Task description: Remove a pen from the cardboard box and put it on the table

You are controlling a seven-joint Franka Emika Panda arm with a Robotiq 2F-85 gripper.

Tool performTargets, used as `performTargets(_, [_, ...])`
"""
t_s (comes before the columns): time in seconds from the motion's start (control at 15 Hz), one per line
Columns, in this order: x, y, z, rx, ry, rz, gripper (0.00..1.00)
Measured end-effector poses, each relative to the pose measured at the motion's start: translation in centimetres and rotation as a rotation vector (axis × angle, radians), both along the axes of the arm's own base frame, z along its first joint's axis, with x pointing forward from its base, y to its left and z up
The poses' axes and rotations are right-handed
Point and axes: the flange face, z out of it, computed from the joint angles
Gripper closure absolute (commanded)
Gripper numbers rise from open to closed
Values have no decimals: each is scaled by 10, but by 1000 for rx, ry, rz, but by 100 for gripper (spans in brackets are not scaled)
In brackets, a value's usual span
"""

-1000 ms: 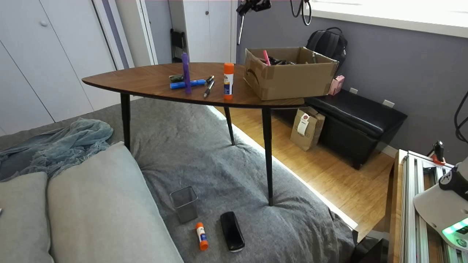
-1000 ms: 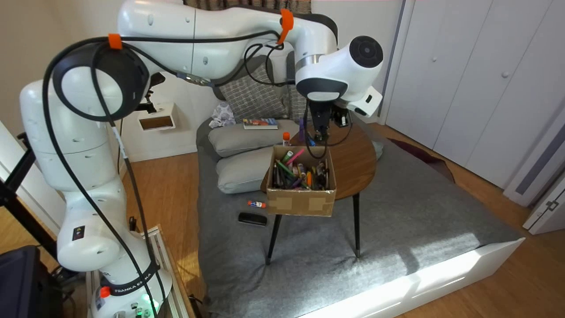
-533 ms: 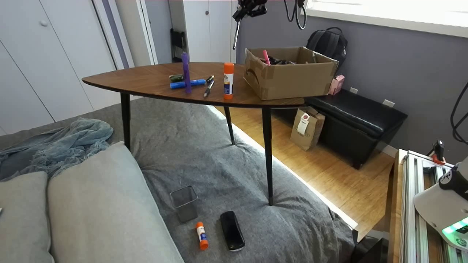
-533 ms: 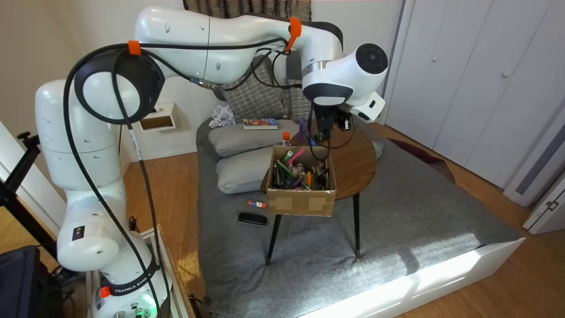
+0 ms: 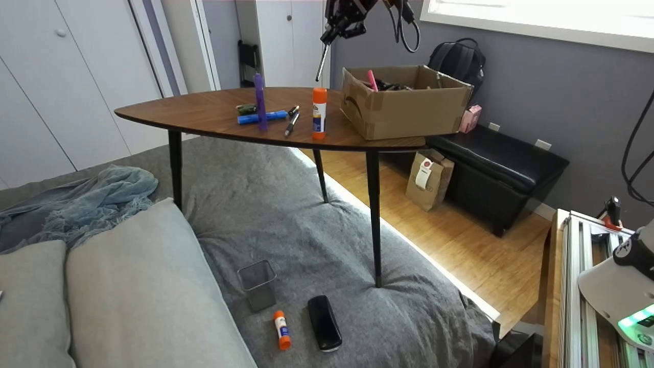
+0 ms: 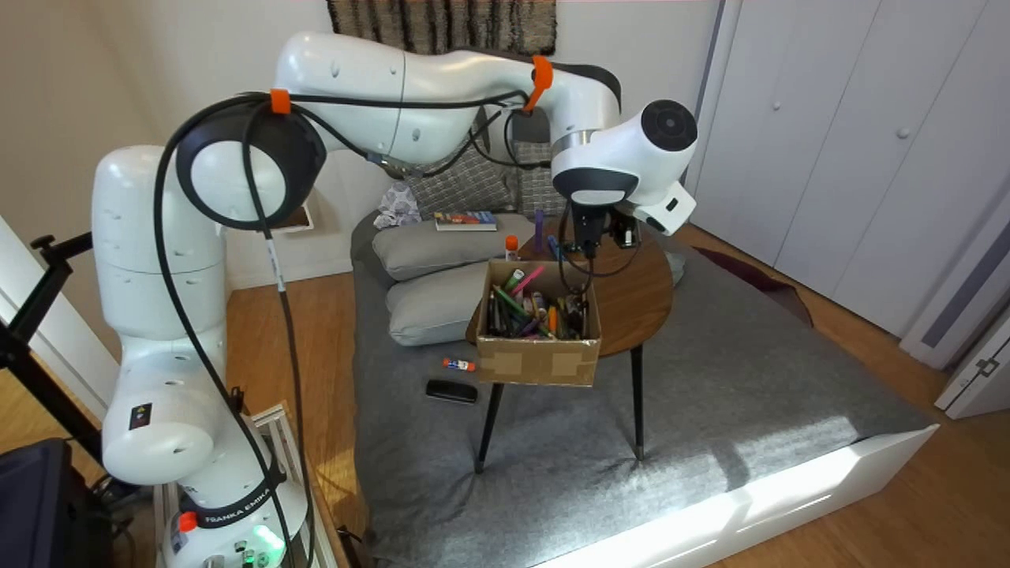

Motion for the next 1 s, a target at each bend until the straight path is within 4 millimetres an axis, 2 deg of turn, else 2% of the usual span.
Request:
performTargets(0.27, [24, 3, -33, 19, 155, -113, 97])
performTargets(0.47, [38, 6, -48, -31, 243, -195, 97])
performTargets(1.0, [55, 10, -84, -136, 426, -356, 97])
